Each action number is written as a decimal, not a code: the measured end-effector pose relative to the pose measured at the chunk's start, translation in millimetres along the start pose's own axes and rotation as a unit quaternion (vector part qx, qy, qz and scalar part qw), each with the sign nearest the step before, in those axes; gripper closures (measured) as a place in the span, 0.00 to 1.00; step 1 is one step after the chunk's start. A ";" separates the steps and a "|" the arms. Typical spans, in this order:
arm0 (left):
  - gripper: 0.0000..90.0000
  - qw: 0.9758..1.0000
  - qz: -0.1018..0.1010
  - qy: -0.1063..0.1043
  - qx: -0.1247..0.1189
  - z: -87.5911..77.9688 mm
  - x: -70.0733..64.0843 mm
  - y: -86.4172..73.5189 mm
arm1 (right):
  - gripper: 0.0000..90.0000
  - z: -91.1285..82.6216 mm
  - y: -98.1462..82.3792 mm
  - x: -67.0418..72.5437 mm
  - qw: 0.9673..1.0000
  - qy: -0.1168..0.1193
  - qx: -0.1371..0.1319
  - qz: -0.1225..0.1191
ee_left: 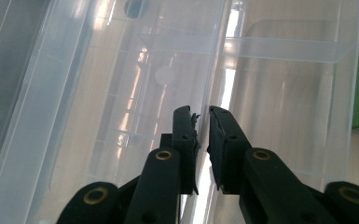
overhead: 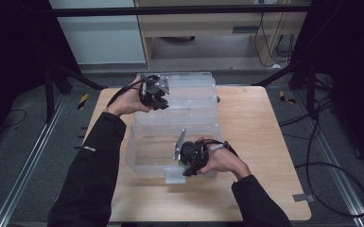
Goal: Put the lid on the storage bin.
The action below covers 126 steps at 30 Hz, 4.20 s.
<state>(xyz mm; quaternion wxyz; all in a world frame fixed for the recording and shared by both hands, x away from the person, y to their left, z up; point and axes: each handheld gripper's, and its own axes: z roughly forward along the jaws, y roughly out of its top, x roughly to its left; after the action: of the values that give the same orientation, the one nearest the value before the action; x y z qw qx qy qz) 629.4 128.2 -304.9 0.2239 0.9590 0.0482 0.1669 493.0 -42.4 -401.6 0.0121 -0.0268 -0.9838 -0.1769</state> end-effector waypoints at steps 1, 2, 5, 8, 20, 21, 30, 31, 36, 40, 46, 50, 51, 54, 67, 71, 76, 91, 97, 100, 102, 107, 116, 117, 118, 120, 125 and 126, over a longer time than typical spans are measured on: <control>0.90 1.000 0.002 -0.001 0.001 0.0 0.1 0.4 | 0.76 0.0 0.0 -0.2 1.000 0.000 -0.001 -0.001; 0.91 1.000 0.002 -0.002 0.000 0.2 -0.1 0.8 | 0.76 0.0 -0.2 -0.2 1.000 0.000 -0.001 -0.001; 0.93 1.000 0.003 -0.007 0.000 0.3 -0.2 2.2 | 0.76 0.1 -0.6 -0.2 1.000 -0.002 -0.002 0.001; 0.94 1.000 0.013 -0.011 0.009 -0.9 -0.1 4.1 | 0.76 0.0 -0.6 0.1 1.000 -0.002 -0.002 0.003; 0.98 0.999 0.036 -0.018 0.021 -7.6 -7.7 11.4 | 0.77 -0.1 -2.1 0.4 1.000 -0.005 -0.005 0.010; 0.99 0.999 0.040 -0.020 0.022 -9.2 -8.8 11.9 | 0.77 0.1 -2.1 0.3 1.000 -0.005 -0.006 0.011; 0.99 0.998 0.056 -0.025 0.025 -23.2 -27.8 13.5 | 0.77 0.0 -2.2 1.3 1.000 -0.004 -0.004 0.017; 0.99 0.998 0.057 -0.025 0.025 -24.1 -29.6 13.2 | 0.77 0.4 -2.1 0.9 1.000 -0.004 -0.007 0.013; 0.99 0.998 0.061 -0.023 0.011 -29.3 -42.8 10.0 | 0.77 0.3 -2.0 1.1 1.000 -0.004 -0.006 0.012; 0.99 0.998 0.059 -0.029 0.007 -33.3 -51.6 7.0 | 0.77 0.5 -2.6 1.0 1.000 -0.006 -0.008 0.009; 0.99 0.998 0.060 -0.026 0.005 -35.7 -63.1 5.2 | 0.76 0.1 -2.7 2.4 1.000 -0.010 -0.006 0.012; 0.99 0.997 0.065 -0.026 0.011 -37.1 -68.9 5.5 | 0.76 0.3 -3.3 2.6 1.000 -0.011 -0.010 0.007; 0.99 0.997 0.065 -0.028 0.011 -37.3 -70.7 5.2 | 0.76 0.2 -3.5 2.5 1.000 -0.011 -0.011 0.008; 0.99 0.997 0.066 -0.030 0.011 -38.0 -75.3 4.3 | 0.76 0.2 -3.5 2.8 1.000 -0.009 -0.012 0.009; 0.99 0.997 0.073 -0.025 0.020 -38.3 -93.9 3.6 | 0.76 0.3 -4.7 4.2 1.000 -0.016 -0.018 0.006; 0.99 0.997 0.076 -0.028 0.022 -37.9 -99.3 2.6 | 0.76 0.4 -5.4 5.4 1.000 -0.018 -0.023 0.002; 0.98 0.997 0.075 -0.025 0.024 -37.9 -105.0 1.3 | 0.76 0.1 -5.7 7.4 0.999 -0.027 -0.024 0.007; 0.97 0.997 0.072 -0.020 0.014 -36.6 -111.3 -2.5 | 0.72 -10.9 -21.7 12.9 0.993 -0.052 -0.101 0.045; 0.97 0.997 0.072 -0.020 0.012 -36.4 -111.7 -2.8 | 0.76 -31.6 -41.6 17.6 0.982 -0.078 -0.152 0.075; 0.96 0.997 0.069 -0.020 0.013 -36.5 -111.9 -2.8 | 0.83 -41.3 -54.7 19.4 0.974 -0.093 -0.180 0.102; 0.96 0.997 0.070 -0.019 0.013 -36.5 -111.4 -2.7 | 0.84 -45.2 -60.5 19.5 0.970 -0.097 -0.193 0.113; 0.96 0.997 0.068 -0.019 0.010 -36.3 -111.6 -3.2 | 0.93 -59.5 -77.8 21.4 0.954 -0.104 -0.244 0.141; 0.96 0.998 0.066 -0.018 0.007 -36.2 -111.8 -3.8 | 1.00 -86.2 -98.8 23.5 0.916 -0.133 -0.331 0.181; 0.96 0.998 0.065 -0.018 0.007 -36.2 -111.8 -3.9 | 1.00 -88.8 -99.9 23.1 0.911 -0.135 -0.341 0.186; 0.96 0.998 0.065 -0.018 0.007 -36.1 -111.9 -3.9 | 1.00 -91.3 -101.0 22.4 0.907 -0.142 -0.348 0.191; 0.96 0.998 0.065 -0.017 0.008 -36.1 -112.2 -3.8 | 1.00 -95.2 -102.7 19.7 0.899 -0.150 -0.359 0.203; 0.96 0.998 0.064 -0.020 0.007 -35.6 -113.5 -4.3 | 1.00 -101.1 -107.3 9.2 0.873 -0.168 -0.392 0.236; 0.96 0.998 0.064 -0.020 0.007 -35.6 -113.7 -4.4 | 1.00 -102.1 -108.8 6.6 0.868 -0.171 -0.398 0.242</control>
<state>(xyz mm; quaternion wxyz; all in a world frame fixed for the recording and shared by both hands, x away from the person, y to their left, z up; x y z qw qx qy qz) 510.3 127.8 -310.8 0.2073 0.9648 -0.0168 0.1612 481.7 -179.5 -343.5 -0.1259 -0.2965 -0.7793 -0.5376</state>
